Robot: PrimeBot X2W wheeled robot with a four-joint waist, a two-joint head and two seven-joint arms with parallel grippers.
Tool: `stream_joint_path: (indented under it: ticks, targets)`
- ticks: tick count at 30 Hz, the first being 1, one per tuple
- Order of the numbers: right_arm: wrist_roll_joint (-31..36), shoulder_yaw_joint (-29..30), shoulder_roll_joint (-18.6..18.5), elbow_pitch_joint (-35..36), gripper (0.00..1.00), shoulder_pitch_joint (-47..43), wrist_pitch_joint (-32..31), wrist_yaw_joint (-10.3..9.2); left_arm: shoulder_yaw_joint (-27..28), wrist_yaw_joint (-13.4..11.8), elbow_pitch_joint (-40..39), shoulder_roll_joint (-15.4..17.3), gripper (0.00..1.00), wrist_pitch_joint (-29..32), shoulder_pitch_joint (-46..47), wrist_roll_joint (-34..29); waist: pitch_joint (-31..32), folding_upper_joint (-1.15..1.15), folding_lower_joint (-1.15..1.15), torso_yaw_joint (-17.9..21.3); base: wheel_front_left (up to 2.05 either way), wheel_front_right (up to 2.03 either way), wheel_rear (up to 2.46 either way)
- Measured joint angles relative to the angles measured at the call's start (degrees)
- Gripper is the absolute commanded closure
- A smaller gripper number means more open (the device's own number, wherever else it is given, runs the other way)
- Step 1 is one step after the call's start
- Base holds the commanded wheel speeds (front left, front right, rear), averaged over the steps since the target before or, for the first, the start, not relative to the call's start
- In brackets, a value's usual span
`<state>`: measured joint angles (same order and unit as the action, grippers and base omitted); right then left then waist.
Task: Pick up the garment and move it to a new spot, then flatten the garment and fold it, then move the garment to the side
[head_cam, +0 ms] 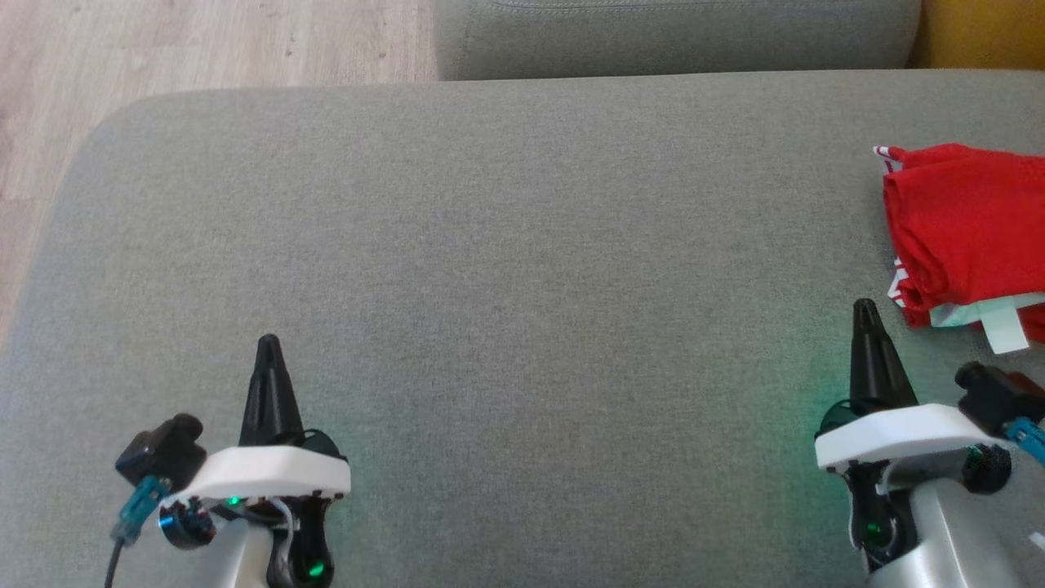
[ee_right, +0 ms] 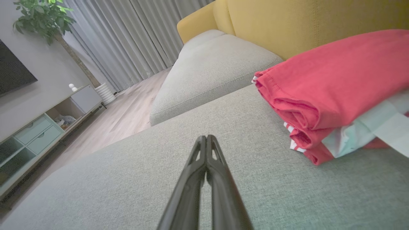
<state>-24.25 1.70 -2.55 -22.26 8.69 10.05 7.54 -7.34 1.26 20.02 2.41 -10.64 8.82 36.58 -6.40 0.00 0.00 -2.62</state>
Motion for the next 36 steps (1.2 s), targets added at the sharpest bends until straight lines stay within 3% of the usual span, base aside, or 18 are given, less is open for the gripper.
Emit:
stream_joint_path:
  ticks: [36]
  targets:
    - [-24.2,2.2,0.0,2.1,1.0,-1.3,-5.8,-0.01,3.9,2.1,-1.6,0.0,1.0,5.9,-1.1,19.8,2.2,0.0,0.0,0.9,0.0,0.0,0.0]
